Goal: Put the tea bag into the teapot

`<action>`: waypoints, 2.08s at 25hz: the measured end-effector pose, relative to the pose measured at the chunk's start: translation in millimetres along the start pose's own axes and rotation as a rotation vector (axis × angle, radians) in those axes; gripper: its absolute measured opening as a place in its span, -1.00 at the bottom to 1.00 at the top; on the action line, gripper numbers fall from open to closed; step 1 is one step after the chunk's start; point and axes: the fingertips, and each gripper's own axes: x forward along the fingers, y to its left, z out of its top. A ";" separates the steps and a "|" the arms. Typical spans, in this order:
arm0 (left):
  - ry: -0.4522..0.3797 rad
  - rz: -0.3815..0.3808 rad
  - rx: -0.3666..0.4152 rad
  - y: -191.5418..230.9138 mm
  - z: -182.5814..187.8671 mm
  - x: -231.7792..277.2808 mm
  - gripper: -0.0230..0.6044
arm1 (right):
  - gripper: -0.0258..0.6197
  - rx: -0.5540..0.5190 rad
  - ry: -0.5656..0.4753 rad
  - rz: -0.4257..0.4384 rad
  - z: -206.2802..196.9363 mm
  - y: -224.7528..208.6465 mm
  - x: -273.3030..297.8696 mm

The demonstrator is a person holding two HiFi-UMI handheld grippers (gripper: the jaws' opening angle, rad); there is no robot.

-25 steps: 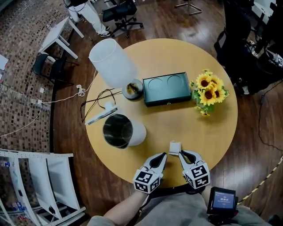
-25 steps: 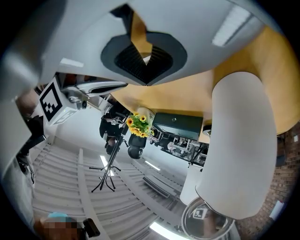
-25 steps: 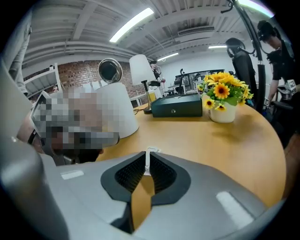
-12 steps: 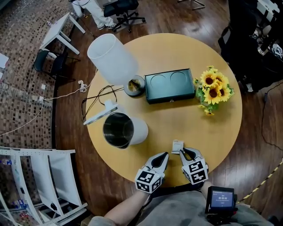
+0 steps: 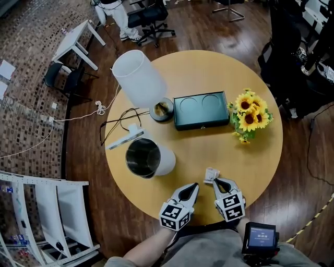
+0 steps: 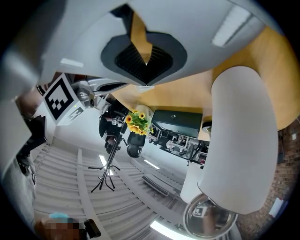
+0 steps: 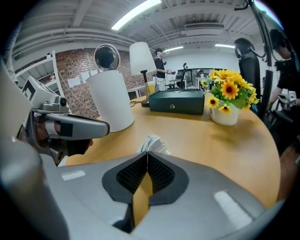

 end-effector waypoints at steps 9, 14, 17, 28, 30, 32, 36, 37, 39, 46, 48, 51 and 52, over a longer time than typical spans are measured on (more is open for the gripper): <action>-0.117 -0.009 0.059 -18.3 62.5 -17.8 -0.93 | -0.88 -0.049 -0.133 -0.033 65.1 6.0 -46.7; -0.185 -0.013 0.107 -26.8 96.2 -29.1 -0.93 | -0.88 -0.077 -0.229 -0.053 105.8 11.1 -73.5; -0.236 -0.014 0.139 -31.0 121.2 -36.7 -0.93 | -0.89 -0.105 -0.299 -0.066 135.2 13.7 -90.5; -0.309 0.023 0.201 -42.1 150.6 -60.1 -0.93 | -0.89 -0.149 -0.405 -0.051 166.8 25.5 -123.3; -0.314 0.049 0.201 -41.4 151.5 -65.7 -0.93 | -0.89 -0.159 -0.409 -0.030 168.8 28.8 -124.2; -0.325 0.078 0.200 -40.5 153.6 -72.5 -0.93 | -0.89 -0.169 -0.415 -0.005 171.6 33.2 -124.8; -0.347 0.121 0.192 -39.1 155.3 -78.2 -0.93 | -0.89 -0.183 -0.421 0.026 173.0 33.4 -123.4; -0.352 0.138 0.188 -35.5 155.5 -80.9 -0.93 | -0.89 -0.187 -0.420 0.041 174.6 35.6 -120.6; -0.361 0.170 0.180 -26.0 154.5 -89.1 -0.93 | -0.89 -0.192 -0.418 0.072 178.1 44.2 -114.7; -0.404 0.205 0.161 14.9 160.7 -125.5 -0.93 | -0.89 -0.241 -0.427 0.098 202.8 89.3 -92.2; -0.408 0.199 0.161 27.7 162.5 -138.8 -0.93 | -0.89 -0.245 -0.427 0.094 210.6 106.3 -84.5; -0.409 0.193 0.164 53.5 161.6 -159.4 -0.93 | -0.89 -0.259 -0.432 0.085 218.7 134.1 -68.5; -0.411 0.192 0.164 63.3 161.8 -165.9 -0.93 | -0.89 -0.263 -0.435 0.083 221.9 143.5 -62.7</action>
